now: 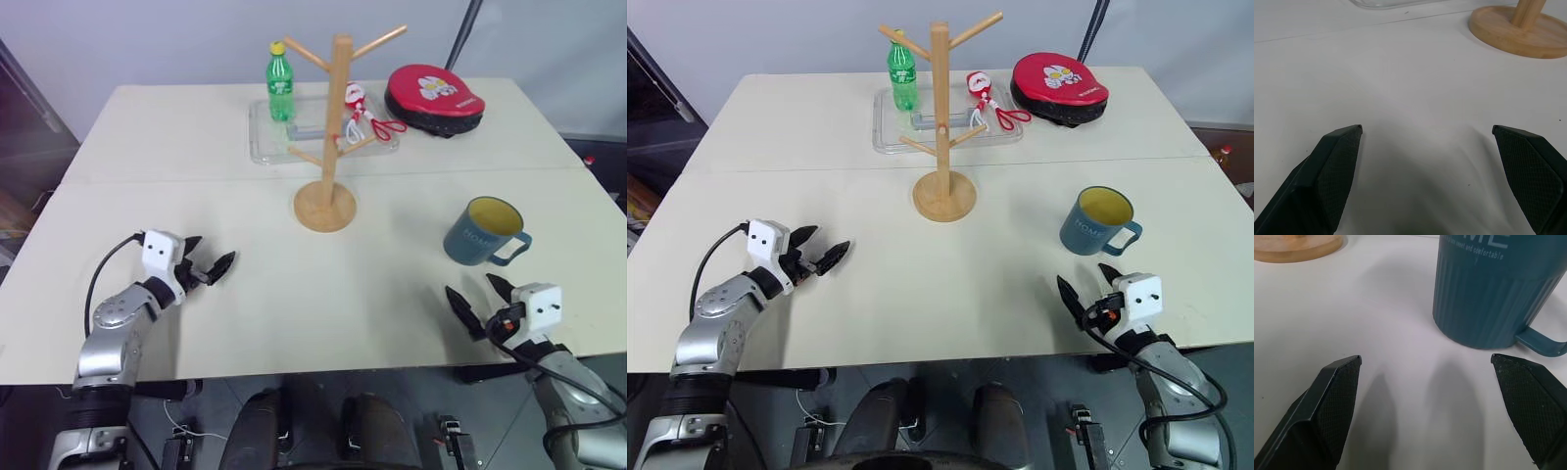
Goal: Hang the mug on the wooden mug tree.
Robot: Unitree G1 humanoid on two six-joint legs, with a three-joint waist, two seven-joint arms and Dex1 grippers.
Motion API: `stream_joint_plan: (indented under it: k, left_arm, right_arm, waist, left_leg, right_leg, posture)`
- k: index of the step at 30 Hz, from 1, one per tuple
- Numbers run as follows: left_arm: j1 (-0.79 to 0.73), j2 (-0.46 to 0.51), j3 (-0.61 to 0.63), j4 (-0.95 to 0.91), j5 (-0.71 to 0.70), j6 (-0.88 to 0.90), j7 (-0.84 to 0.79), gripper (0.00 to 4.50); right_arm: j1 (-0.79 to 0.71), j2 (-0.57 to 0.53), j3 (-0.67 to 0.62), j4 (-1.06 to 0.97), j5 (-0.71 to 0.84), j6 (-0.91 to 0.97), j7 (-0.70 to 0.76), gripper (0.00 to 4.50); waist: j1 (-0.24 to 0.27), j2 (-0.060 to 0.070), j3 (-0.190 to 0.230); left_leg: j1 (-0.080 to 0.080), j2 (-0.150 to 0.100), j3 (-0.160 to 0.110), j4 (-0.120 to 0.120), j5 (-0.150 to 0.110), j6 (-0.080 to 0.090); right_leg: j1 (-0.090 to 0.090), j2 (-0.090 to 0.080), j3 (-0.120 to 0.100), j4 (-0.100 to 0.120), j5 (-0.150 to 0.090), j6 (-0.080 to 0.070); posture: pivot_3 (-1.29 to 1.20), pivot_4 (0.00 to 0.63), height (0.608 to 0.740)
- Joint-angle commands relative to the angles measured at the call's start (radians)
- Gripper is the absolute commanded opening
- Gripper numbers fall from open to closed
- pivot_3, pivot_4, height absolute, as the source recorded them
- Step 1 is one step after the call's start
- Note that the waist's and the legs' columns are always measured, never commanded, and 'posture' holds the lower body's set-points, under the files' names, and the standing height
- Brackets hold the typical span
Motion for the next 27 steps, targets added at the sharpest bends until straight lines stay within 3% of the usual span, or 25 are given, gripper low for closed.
stream_joint_plan:
  k: [1,10,16,21,27]
  left_arm:
    - [-0.005,0.011,0.003,-0.028,0.002,-0.014,-0.012,4.50]
    - [-0.025,-0.005,-0.031,-0.045,-0.013,0.015,-0.051,4.50]
    - [-0.018,-0.038,-0.113,-0.151,-0.082,0.036,-0.177,4.50]
    - [-0.022,-0.039,-0.255,-0.279,-0.108,0.082,-0.292,4.50]
    - [-0.072,-0.052,-0.309,-0.336,-0.124,0.108,-0.320,4.50]
  right_arm:
    - [0.015,0.005,-0.013,-0.001,0.005,-0.043,0.009,4.41]
    - [0.040,0.012,-0.037,0.002,0.001,-0.068,-0.023,4.41]
    - [0.054,0.033,-0.058,-0.024,-0.004,-0.050,-0.101,4.41]
    - [0.030,0.114,-0.079,-0.052,-0.066,-0.087,-0.268,4.41]
    - [-0.070,0.141,-0.100,0.015,-0.182,-0.099,-0.455,4.41]
  waist:
    - [0.000,0.000,0.000]
    - [0.000,0.000,0.000]
    - [0.002,0.000,0.000]
    - [-0.001,0.002,-0.001]
    - [-0.003,0.005,-0.003]
  left_leg:
    - [0.000,0.000,0.000,0.000,0.000,0.000]
    - [0.000,0.000,0.000,0.000,0.000,0.000]
    - [0.000,0.000,0.000,0.000,-0.001,-0.002]
    - [0.000,0.000,0.000,0.000,-0.001,-0.002]
    - [0.000,0.000,0.000,0.000,0.001,-0.001]
  right_leg:
    - [0.000,0.000,0.000,0.000,0.000,0.000]
    - [0.000,0.000,0.000,0.000,0.000,0.000]
    - [0.001,0.000,0.000,0.000,0.000,0.000]
    - [0.000,0.000,0.000,0.000,0.000,0.000]
    - [0.000,0.000,0.000,0.001,0.000,0.000]
  posture:
    - [0.00,0.150,0.739]
    - [0.00,0.150,0.739]
    - [0.00,0.150,0.739]
    - [0.00,0.150,0.739]
    - [0.00,0.150,0.739]
